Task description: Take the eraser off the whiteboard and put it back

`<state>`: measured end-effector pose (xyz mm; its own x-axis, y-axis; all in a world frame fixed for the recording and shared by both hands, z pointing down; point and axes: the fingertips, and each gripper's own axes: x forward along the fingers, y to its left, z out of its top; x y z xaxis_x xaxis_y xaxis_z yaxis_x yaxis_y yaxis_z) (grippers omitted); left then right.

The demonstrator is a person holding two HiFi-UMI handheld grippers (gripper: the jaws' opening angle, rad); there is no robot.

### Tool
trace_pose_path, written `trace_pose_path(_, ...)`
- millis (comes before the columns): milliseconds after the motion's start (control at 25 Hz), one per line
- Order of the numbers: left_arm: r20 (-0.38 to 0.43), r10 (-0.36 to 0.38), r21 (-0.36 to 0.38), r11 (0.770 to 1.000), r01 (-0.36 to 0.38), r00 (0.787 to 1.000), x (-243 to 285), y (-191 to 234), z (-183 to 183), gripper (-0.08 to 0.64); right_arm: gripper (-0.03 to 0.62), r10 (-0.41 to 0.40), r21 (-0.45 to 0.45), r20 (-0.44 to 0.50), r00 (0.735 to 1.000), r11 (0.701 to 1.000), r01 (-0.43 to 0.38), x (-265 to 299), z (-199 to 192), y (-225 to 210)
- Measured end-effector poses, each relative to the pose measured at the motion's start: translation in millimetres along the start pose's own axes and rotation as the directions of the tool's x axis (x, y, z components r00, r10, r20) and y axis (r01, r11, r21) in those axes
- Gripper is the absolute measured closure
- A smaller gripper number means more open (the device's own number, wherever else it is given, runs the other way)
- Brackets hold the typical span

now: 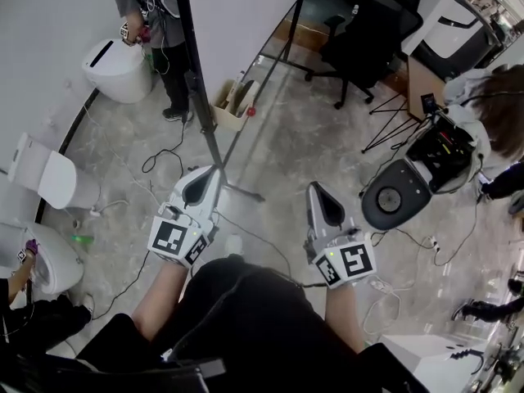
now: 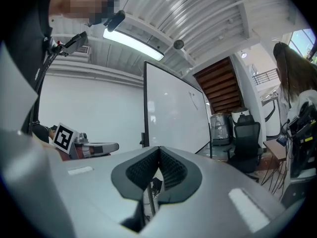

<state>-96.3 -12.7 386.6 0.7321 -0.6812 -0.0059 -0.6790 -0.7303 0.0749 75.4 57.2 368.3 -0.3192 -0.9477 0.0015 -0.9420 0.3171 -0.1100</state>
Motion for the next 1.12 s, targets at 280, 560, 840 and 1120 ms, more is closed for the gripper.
trace_pose_path(280,-0.007,-0.022,-0.018,1.000,0.022,1.000,19.6,44.9,-3.0,0.557,0.583,-0.033,-0.003,-0.021,0.999,0.999,0.033,41.5,-4.4,2.3)
trace_pose_path(560,-0.009,-0.043,-0.030,0.999,0.043,0.999,37.1,81.7,-6.2,0.557,0.583,-0.043,-0.005,-0.037,0.998,0.999,0.042,82.7,-9.6,6.1)
trace_pose_path(840,-0.011,-0.020,-0.041,0.999,0.020,1.000,41.2,115.4,-3.6,0.557,0.583,-0.018,-0.011,-0.048,0.999,1.000,0.018,118.1,-6.8,17.4)
trace_pose_path(1120,-0.010,0.002,-0.048,0.999,-0.003,1.000,50.3,133.9,-2.4,0.557,0.583,-0.004,-0.014,-0.060,0.998,1.000,0.003,140.9,-5.0,12.3)
